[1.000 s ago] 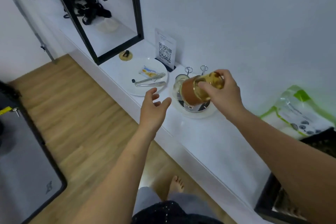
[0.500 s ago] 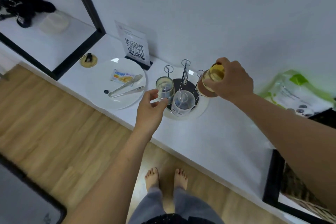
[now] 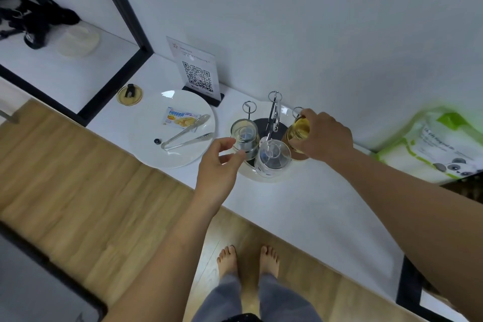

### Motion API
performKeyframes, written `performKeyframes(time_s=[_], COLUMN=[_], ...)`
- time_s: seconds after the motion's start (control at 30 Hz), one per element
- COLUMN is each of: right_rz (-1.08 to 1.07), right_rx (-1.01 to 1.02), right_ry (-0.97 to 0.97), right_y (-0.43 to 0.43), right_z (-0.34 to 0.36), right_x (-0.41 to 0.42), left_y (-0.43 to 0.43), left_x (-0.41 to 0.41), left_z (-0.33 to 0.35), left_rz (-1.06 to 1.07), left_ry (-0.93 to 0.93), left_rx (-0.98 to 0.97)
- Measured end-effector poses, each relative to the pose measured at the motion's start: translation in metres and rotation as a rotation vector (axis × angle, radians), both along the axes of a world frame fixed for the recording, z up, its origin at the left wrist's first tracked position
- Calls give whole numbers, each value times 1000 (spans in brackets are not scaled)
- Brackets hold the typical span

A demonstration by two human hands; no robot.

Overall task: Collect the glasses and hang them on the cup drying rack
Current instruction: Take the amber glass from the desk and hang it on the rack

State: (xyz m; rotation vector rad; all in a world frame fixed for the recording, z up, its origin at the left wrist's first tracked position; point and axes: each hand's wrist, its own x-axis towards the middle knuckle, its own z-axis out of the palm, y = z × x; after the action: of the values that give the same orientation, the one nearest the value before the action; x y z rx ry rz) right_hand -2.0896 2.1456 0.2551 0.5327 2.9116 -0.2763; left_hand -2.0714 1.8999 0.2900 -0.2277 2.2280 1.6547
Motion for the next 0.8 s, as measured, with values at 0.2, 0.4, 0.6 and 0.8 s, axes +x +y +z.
performKeyframes(time_s=[0.2,0.4,0.6,0.8], right_rz=[10,39,61,36], right_rx=[12,17,23,-35], right_ry=[-32,-99,-96,-150], right_y=[-2,-3,-7,-8], right_z=[-11,-20,-24,-24], right_x=[-3,-3,-2,-1], left_y=[-3,-6,-9,-10], left_x=[-5,-9,-13,-15], left_z=[-1,-3,-3,-2], left_rz=[-5,0,10,9], left_ry=[4,3,6,15], left_rx=[2,8,19,32])
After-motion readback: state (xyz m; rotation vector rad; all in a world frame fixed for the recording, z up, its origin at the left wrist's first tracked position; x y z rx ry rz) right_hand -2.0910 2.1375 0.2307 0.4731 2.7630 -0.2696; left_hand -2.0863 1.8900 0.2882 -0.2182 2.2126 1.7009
